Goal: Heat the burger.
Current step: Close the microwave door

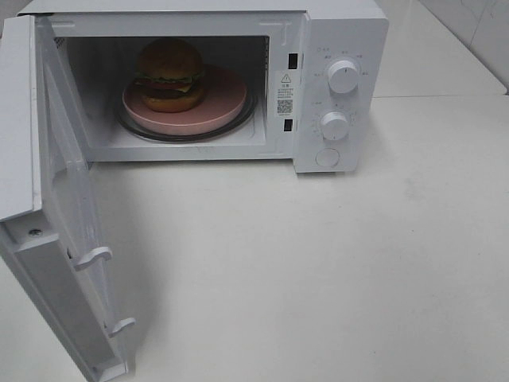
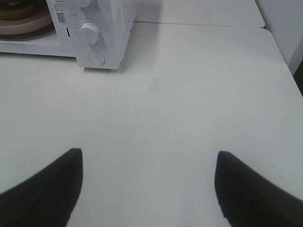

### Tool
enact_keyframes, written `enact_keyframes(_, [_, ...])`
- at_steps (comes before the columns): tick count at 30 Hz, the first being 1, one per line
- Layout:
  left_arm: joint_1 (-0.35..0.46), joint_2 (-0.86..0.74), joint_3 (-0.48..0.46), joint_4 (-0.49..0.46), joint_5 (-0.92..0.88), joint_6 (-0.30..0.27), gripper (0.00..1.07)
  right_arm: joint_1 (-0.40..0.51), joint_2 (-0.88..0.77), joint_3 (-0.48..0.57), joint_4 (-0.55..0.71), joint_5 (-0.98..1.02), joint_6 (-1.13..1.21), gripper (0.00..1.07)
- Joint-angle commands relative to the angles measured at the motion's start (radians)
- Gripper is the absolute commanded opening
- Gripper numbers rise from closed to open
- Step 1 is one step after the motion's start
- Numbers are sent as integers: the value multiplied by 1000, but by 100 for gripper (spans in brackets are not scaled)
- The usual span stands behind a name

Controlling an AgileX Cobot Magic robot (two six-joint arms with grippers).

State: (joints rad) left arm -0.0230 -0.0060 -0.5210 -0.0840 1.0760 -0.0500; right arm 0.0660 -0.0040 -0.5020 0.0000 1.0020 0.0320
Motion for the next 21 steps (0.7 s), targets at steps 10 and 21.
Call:
enact_keyframes(10, [0,-12,3,-1,-9,2,98,-7,-27,3,0,-9,4,76])
enact_keyframes(21, [0,-11,3,-1,-9,2,98,-7,-27,3,0,-9,4,76])
